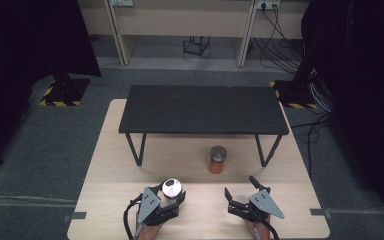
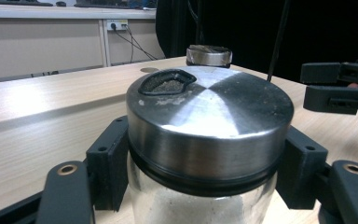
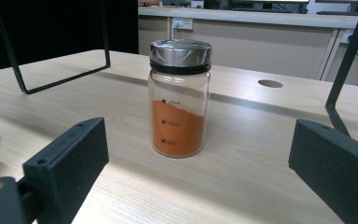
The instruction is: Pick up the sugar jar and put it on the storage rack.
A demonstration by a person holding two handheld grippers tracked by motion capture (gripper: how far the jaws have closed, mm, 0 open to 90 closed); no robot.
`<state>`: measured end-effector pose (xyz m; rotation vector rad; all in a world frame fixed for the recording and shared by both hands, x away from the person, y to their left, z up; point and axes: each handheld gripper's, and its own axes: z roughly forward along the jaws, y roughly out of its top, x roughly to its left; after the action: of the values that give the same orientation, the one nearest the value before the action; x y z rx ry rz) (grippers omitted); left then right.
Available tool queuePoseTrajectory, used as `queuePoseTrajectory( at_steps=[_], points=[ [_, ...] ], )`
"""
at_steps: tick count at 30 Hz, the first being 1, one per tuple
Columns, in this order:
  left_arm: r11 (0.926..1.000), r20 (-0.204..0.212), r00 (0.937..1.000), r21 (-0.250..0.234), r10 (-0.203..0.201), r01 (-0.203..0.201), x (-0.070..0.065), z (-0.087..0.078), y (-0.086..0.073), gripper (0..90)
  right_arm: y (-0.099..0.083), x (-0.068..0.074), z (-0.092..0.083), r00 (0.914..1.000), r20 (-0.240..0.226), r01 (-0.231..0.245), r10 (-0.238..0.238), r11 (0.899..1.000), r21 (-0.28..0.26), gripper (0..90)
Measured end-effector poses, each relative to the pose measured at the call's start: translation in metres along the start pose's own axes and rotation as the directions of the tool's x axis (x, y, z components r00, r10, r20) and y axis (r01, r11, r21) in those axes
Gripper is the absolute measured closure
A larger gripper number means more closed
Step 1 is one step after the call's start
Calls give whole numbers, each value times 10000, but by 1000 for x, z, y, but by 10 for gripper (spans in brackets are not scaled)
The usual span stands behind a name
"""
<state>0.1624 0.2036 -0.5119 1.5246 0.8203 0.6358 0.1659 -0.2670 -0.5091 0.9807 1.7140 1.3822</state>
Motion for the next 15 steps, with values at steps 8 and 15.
queuePoseTrajectory(
  at_steps=[8, 15],
  points=[
    [9999, -51, 10000, 173, 5, -4, 2, -5, 15, 313, 0, 0, 0, 10000, 3, 27, -27, 10000, 5, 48],
    [9998, -9, 9999, 158, -103, 103, 5, -10, 30, 314, 0, 0, 0, 10000, 4, -7, 7, 10000, 15, 48]
  ],
)
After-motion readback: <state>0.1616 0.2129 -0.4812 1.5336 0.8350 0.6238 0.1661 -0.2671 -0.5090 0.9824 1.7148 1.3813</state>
